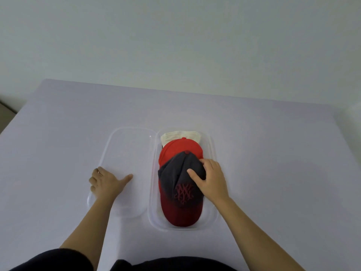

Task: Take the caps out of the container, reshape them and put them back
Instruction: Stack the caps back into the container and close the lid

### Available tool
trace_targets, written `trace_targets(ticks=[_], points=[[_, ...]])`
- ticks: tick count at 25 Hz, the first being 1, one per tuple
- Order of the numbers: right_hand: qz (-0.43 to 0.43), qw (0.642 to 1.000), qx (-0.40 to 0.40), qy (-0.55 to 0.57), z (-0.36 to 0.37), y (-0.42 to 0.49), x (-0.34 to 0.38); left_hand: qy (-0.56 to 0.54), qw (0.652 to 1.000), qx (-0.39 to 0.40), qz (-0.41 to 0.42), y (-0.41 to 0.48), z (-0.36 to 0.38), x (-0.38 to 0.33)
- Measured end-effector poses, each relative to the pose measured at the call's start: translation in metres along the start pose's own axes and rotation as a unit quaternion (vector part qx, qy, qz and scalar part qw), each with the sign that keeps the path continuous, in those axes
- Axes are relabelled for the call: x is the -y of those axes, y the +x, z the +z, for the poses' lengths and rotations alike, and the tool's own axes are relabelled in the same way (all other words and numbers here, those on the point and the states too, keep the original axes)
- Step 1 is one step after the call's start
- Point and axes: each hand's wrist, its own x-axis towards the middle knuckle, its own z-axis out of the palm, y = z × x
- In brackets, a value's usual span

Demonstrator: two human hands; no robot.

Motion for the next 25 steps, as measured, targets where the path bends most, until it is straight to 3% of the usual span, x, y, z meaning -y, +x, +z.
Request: trace_targets(ticks=[9,13,16,19,22,24,25], points=[[0.02,1.0,-0.01,0.021,0.004,0.0,-0.001,-0.01,0.997,0.011,-0.069,0.014,-0.02,-0.004],[0.014,0.999,-0.008,0.034,0.004,0.0,-0.001,-0.148,0.989,-0.021,0.004,0.013,-0.052,-0.002],[-0.004,1.0,-0.019,0.005,0.006,-0.001,-0.005,-0.295,0.954,0.004,0.058,-0.001,-0.083,-0.004],[-0.016,0.995,-0.09,-0.03,0.002,-0.001,0.001,-0.266,0.951,-0.066,0.144,-0.022,-0.121,-0.02],[-0.033,0.985,-0.136,0.097,-0.008,-0.001,0.036,-0.255,0.926,-0.162,0.227,-0.059,-0.165,-0.041],[-0.011,0.97,-0.088,0.227,-0.024,0.002,0.072,-0.317,0.9,-0.16,0.252,-0.09,-0.187,-0.054],[0.007,0.953,-0.044,0.298,-0.036,0.004,0.089,-0.36,0.886,-0.123,0.265,-0.103,-0.191,-0.062]])
